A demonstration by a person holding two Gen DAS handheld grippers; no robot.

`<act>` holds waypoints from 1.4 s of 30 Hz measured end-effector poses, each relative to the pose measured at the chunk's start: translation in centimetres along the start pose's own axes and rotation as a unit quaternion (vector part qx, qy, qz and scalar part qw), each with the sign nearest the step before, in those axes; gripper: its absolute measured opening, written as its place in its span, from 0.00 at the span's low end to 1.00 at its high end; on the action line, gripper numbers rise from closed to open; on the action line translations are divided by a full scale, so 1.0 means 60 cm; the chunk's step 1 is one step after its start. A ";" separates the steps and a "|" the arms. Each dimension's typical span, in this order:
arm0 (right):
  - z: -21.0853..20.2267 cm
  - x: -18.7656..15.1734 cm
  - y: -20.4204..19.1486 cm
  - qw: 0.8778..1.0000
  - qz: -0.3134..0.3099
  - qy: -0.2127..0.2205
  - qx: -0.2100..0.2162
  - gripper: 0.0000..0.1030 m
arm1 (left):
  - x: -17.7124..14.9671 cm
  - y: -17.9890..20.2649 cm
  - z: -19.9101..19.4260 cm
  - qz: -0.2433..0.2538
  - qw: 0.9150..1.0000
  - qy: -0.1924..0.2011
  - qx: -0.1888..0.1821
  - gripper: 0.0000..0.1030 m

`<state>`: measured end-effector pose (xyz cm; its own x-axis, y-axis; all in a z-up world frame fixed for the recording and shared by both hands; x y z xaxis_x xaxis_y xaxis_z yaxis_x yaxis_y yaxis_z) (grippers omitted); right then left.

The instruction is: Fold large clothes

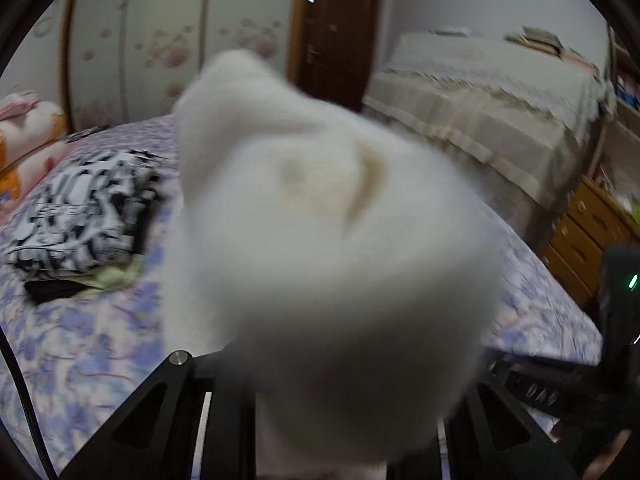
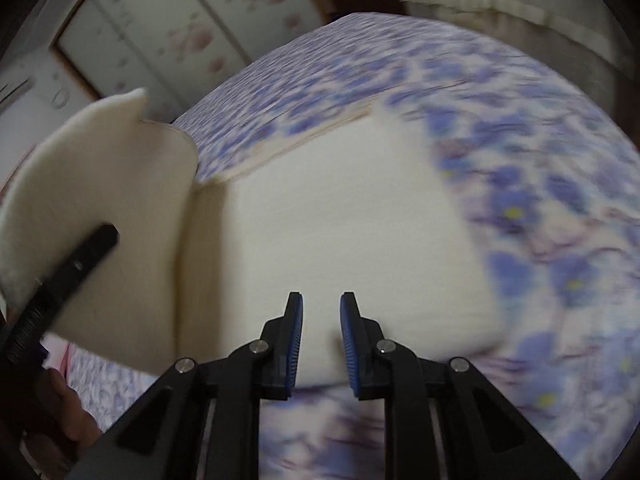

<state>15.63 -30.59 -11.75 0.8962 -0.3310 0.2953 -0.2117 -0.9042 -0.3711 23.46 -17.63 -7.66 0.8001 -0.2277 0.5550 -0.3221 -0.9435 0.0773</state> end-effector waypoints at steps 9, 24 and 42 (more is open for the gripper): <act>-0.023 -0.016 0.121 0.998 0.045 -0.020 -0.038 0.19 | -0.042 0.119 0.137 0.108 0.988 -0.101 0.041 0.59; -0.073 0.024 -0.014 0.997 -0.045 -0.019 0.061 0.42 | -0.063 -0.081 -0.069 -0.061 0.996 -0.061 -0.015 0.83; -0.052 0.074 -0.062 0.991 -0.127 0.010 0.028 0.13 | -0.058 -0.096 0.042 -0.073 0.990 -0.114 -0.035 0.83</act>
Point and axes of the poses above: each gripper's, at about its wrist camera, not at the fingertips, and z roughly the way its jaws point, y to its right, x to its top, the point moved 3 cm from there along z, roughly the way its jaws point, and after that the axes turned 15 degrees about -y, right-handed, at the moved point
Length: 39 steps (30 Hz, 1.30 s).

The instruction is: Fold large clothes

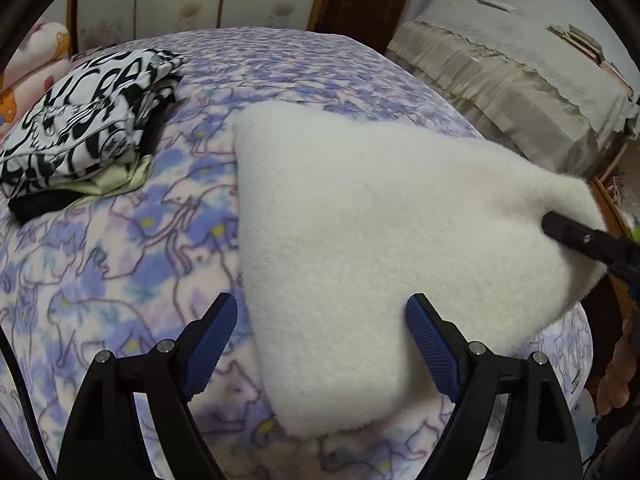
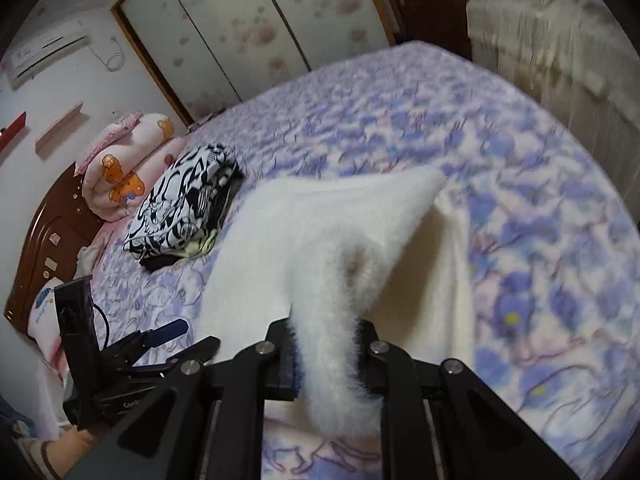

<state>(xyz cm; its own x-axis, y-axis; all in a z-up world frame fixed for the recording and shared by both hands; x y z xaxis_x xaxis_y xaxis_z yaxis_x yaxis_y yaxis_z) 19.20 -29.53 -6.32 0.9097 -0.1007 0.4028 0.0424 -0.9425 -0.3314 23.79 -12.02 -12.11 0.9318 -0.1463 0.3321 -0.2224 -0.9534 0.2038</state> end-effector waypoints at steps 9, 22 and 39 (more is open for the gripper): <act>0.108 -0.082 0.137 0.983 0.126 -0.111 0.078 0.24 | -0.028 0.022 0.073 0.015 0.998 -0.060 0.015 0.83; 0.029 0.009 0.024 0.994 -0.038 -0.003 -0.098 0.35 | 0.073 0.011 -0.003 0.009 1.000 0.019 -0.013 0.71; 0.122 0.069 0.117 0.992 0.011 -0.053 -0.113 0.00 | 0.124 -0.022 0.092 -0.008 1.000 -0.015 0.000 0.78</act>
Point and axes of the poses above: each gripper's, at about its wrist camera, not at the fingertips, and z roughly the way its jaws point, y to its right, x to its top, the point moved 3 cm from there along z, roughly the way its jaws point, and after that the axes turned 15 degrees about -y, right-handed, at the moved point
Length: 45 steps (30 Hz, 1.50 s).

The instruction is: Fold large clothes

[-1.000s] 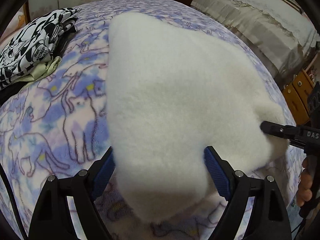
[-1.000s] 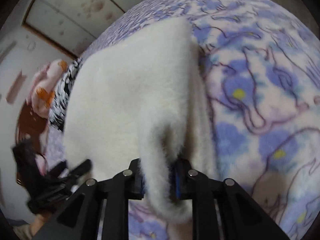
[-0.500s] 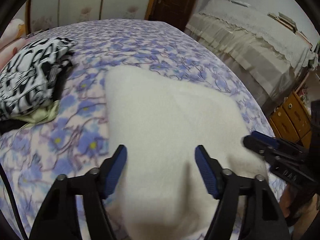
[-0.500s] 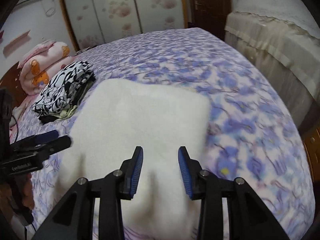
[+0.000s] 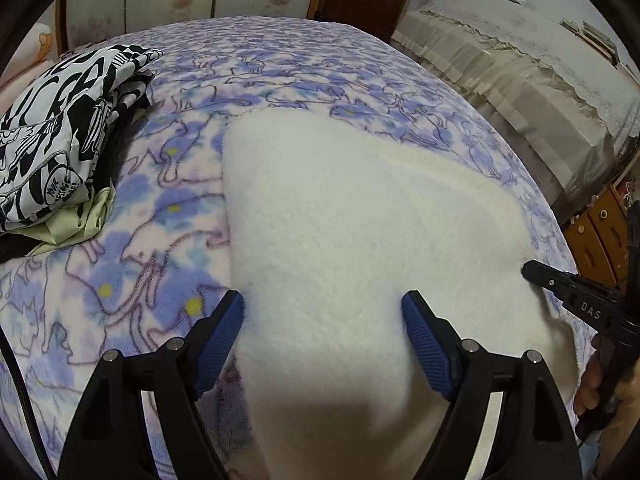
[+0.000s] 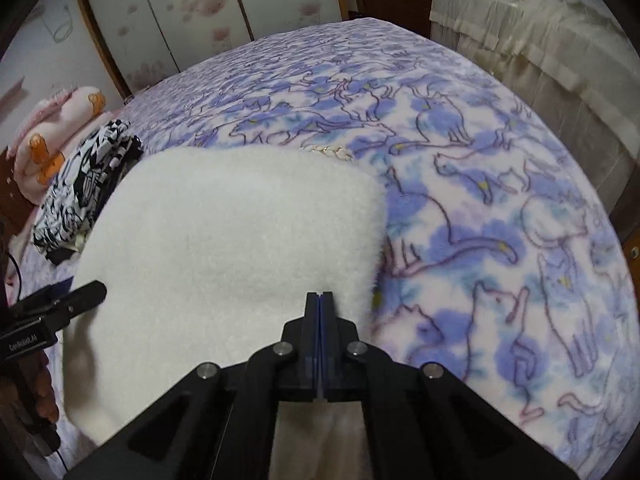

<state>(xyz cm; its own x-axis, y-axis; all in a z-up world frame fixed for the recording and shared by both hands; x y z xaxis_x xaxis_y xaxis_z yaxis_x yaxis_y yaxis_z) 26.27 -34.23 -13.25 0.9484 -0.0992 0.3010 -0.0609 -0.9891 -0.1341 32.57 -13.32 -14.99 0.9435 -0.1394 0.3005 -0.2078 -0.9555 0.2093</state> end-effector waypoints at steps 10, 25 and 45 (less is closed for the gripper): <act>-0.032 -0.022 -0.018 1.000 0.007 -0.010 0.004 0.05 | -0.012 -0.002 -0.024 -0.019 0.999 -0.028 0.008 0.79; -0.122 -0.138 -0.085 0.998 -0.050 0.021 -0.025 0.46 | -0.157 -0.014 -0.109 -0.023 0.996 -0.070 0.043 0.79; -0.198 -0.101 -0.039 0.999 -0.028 0.010 0.031 0.76 | -0.138 -0.008 -0.190 -0.005 0.997 -0.061 -0.038 0.89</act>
Point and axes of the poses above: each gripper's, at about its wrist camera, not at the fingertips, and z roughly the way its jaws point, y to its right, x to its top, the point moved 3 cm from there along z, roughly the way its jaws point, and after that the axes turned 15 degrees about -y, right-handed, at the moved point
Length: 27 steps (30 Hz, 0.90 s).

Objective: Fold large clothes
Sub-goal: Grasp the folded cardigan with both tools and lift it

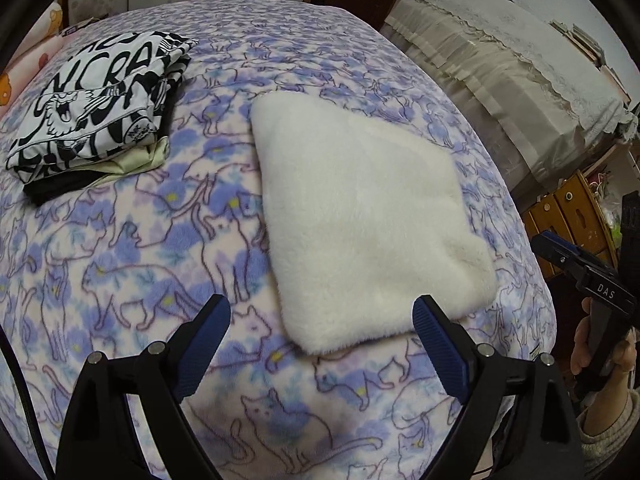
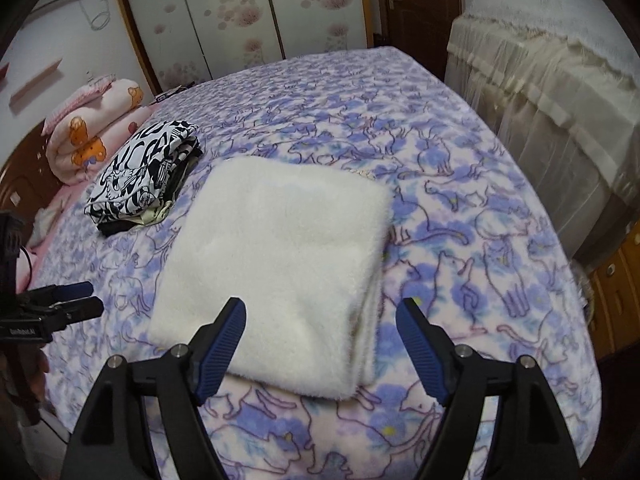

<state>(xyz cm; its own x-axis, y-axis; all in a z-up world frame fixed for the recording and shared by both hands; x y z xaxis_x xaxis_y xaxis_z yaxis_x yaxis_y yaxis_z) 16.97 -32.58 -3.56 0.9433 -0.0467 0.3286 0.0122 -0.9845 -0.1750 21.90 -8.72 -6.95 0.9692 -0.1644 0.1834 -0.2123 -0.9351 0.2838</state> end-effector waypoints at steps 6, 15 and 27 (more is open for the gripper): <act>0.080 0.023 0.054 0.996 0.047 -0.055 0.057 0.76 | 0.046 -0.024 0.070 -0.025 0.998 -0.032 -0.037 0.89; 0.222 0.053 0.107 0.977 0.093 -0.111 0.158 0.76 | 0.104 -0.063 0.191 -0.054 0.990 -0.065 -0.109 0.89; 0.345 0.107 0.096 0.947 0.069 -0.131 0.284 0.96 | 0.155 -0.046 0.289 -0.017 0.977 -0.088 -0.191 1.00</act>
<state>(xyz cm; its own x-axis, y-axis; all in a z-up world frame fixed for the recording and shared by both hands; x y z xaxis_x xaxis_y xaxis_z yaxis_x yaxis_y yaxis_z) 29.97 -35.08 -21.65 0.9980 -0.0505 0.0380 -0.0099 -0.7183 -0.6957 33.64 -13.08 -22.35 0.9758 -0.2183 0.0118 -0.1778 -0.7613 0.6235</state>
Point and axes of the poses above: each gripper's, at about its wrist camera, not at the fingertips, and z roughly the way its jaws point, y to its right, x to its top, the point moved 3 cm from there along z, roughly the way its jaws point, and after that the axes turned 15 degrees about -y, right-handed, at the moved point
